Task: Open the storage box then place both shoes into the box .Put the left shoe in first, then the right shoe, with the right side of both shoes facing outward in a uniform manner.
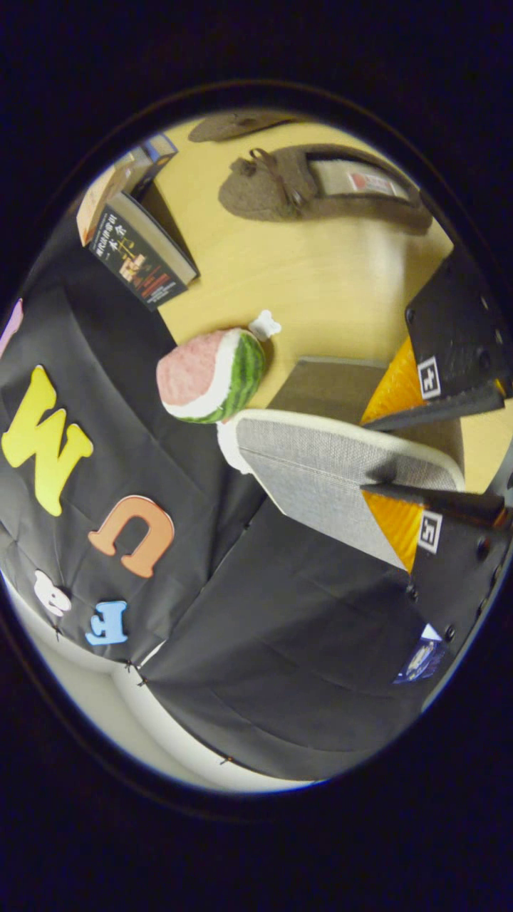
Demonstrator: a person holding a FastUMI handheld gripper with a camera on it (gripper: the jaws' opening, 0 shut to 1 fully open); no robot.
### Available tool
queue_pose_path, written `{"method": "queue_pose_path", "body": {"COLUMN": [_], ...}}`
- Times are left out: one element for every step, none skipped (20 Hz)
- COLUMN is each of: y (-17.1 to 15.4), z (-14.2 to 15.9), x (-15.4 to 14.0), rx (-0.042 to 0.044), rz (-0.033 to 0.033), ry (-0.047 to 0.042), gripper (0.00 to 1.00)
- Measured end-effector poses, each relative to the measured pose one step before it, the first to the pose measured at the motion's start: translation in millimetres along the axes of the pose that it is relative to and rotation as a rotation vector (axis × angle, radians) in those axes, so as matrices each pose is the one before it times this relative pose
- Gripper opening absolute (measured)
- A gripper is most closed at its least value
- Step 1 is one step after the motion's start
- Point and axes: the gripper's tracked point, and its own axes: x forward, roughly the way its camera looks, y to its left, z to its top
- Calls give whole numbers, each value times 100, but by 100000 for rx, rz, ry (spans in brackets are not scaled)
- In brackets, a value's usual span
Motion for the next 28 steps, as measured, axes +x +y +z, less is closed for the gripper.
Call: {"method": "queue_pose_path", "body": {"y": [596, 388, 597, 546, 1127, 1032, 1068, 1345, 1287, 1501, 1595, 1763, 1558, 1728, 1656, 1616, 1408, 1299, 1186, 1246, 1375, 1070, 1125, 1181, 924, 797, 636, 434], "z": [254, 140, 107, 79, 612, 735, 783, 966, 761, 945, 786, 791, 598, 437, 352, 436, 302, 264, -15, 127, -308, -280, -282, -435, -377, -106, -29, -303], "x": [-229, 87, -203, -260, -153, -226, -354, -332, -216, -45, 52, 212, 293, 628, 602, 873, 801, 897, 933, 1189, 574, 1075, 1030, 914, 697, 584, 280, 396], "rx": [1408, -659, -3207, -3994, -3904, -3397, -2725, -2359, -2386, -2689, -2919, -2966, -2794, -2591, -1976, -1512, -1842, -1909, -1961, -1699, -2022, -2326, -2476, -1961, -1878, -999, -707, -810], "rz": [690, -935, -213, -113, 432, 643, 1018, 1269, 1542, 1678, 1718, 1644, 1441, 1594, 1787, 1391, 980, 488, 152, 699, 717, 135, 838, 1498, 480, 481, 48, -188], "ry": [-455, 391, 30, -532, -759, -1443, -1738, -1520, -1445, -1274, -1338, -1400, -1219, -481, -663, -358, -143, -16, -504, 244, 182, 422, 451, 504, 533, -318, -406, -182], "gripper": [28, 12, 2, 2, 0, 0, 0, 0, 0, 0, 0, 0, 0, 0, 0, 0, 0, 0, 0, 1, 5, 9, 13, 21, 29, 37, 45, 53]}}
